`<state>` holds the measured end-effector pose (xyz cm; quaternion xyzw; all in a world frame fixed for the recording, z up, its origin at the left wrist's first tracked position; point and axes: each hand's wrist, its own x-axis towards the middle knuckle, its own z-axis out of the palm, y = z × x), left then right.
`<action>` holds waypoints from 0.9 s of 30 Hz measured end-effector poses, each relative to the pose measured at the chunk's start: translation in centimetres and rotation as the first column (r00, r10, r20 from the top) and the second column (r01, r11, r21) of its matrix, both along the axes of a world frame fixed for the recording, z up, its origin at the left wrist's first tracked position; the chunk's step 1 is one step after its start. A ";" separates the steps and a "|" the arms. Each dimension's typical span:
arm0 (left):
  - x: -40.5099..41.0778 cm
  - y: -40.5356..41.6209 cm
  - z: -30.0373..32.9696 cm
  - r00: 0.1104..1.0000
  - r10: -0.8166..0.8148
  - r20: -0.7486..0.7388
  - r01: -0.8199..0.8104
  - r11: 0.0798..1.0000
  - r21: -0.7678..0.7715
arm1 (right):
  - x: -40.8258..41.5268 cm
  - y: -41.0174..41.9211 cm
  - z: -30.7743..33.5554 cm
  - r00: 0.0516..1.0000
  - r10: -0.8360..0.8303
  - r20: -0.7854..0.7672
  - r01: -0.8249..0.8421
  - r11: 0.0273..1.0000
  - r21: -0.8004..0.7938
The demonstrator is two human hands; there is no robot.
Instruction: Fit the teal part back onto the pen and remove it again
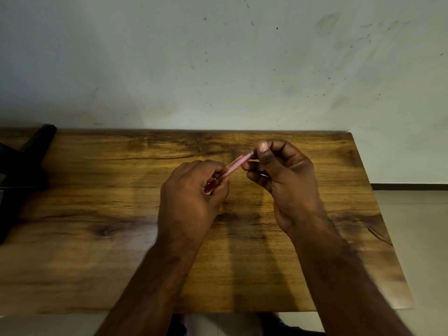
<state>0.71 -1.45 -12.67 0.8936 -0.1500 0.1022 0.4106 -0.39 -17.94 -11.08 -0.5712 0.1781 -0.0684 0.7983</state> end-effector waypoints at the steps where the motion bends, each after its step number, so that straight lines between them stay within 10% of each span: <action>1: 0.0 0.0 0.0 1.000 0.002 0.006 -0.002 1.000 -0.003 | 0.0 0.1 0.0 1.000 0.006 0.005 -0.006 1.000 -0.026; 27: 0.5 0.6 0.4 0.999 0.007 0.035 -0.008 1.000 0.019 | 0.1 -0.3 -1.0 0.998 0.065 0.003 -0.065 0.997 0.051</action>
